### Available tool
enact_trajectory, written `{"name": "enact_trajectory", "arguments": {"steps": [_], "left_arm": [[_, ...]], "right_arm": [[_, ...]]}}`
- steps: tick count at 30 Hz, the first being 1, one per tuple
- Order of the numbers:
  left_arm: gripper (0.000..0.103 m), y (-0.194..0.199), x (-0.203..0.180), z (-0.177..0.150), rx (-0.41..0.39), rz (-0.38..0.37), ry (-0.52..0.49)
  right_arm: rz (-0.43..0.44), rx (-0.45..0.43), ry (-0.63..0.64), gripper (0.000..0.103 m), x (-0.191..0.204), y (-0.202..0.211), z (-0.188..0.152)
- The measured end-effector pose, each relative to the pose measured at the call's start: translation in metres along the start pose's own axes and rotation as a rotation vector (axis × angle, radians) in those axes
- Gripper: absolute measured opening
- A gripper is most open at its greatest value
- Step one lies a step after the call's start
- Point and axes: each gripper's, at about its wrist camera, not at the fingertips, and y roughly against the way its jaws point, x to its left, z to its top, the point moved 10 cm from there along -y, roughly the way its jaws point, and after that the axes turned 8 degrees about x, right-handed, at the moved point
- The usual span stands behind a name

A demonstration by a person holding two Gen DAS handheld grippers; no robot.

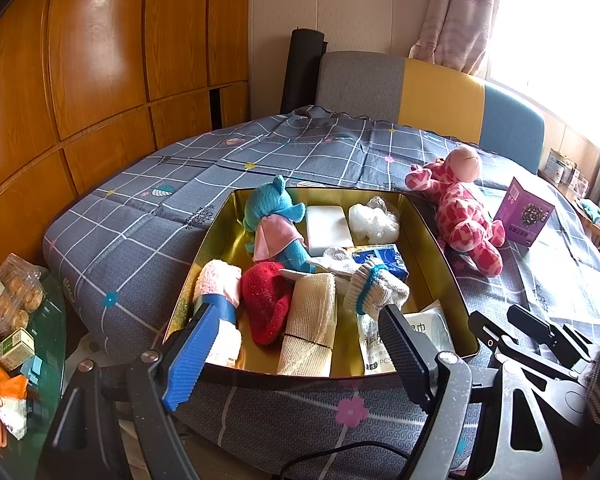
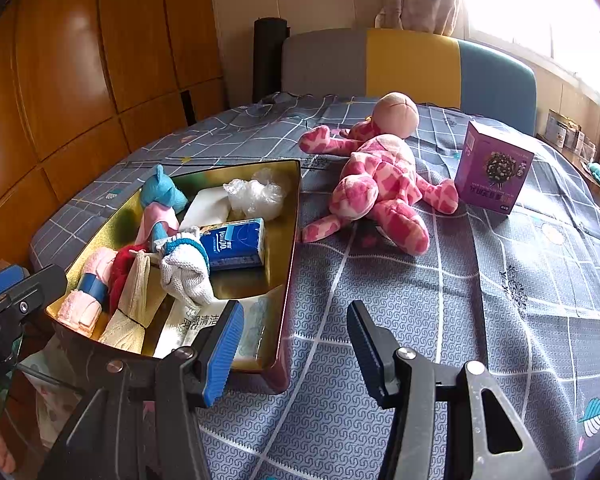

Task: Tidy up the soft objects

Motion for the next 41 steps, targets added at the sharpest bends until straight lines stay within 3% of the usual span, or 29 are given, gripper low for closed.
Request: {"name": "enact_trajectory", "arguments": {"steps": [15, 17, 20, 27, 36, 41], "left_arm": [[0.097, -0.002, 0.003, -0.001, 0.015, 0.028, 0.006], [0.103, -0.004, 0.003, -0.001, 0.022, 0.030, 0.008], [0.103, -0.005, 0.000, -0.001, 0.028, 0.032, -0.006], [0.100, -0.004, -0.012, -0.002, 0.013, -0.054, -0.005], [0.098, -0.003, -0.021, 0.004, 0.007, -0.009, -0.031], [0.103, -0.005, -0.025, 0.003, 0.016, 0.009, -0.038]], "right_arm": [[0.001, 0.008, -0.008, 0.054, -0.002, -0.002, -0.002], [0.002, 0.008, -0.009, 0.054, -0.002, -0.002, -0.002], [0.001, 0.011, -0.012, 0.054, -0.003, -0.004, -0.003], [-0.007, 0.008, -0.028, 0.054, -0.009, -0.003, -0.002], [-0.030, -0.006, -0.071, 0.054, -0.029, 0.002, 0.003], [-0.049, -0.008, -0.099, 0.054, -0.042, 0.004, 0.004]]}}
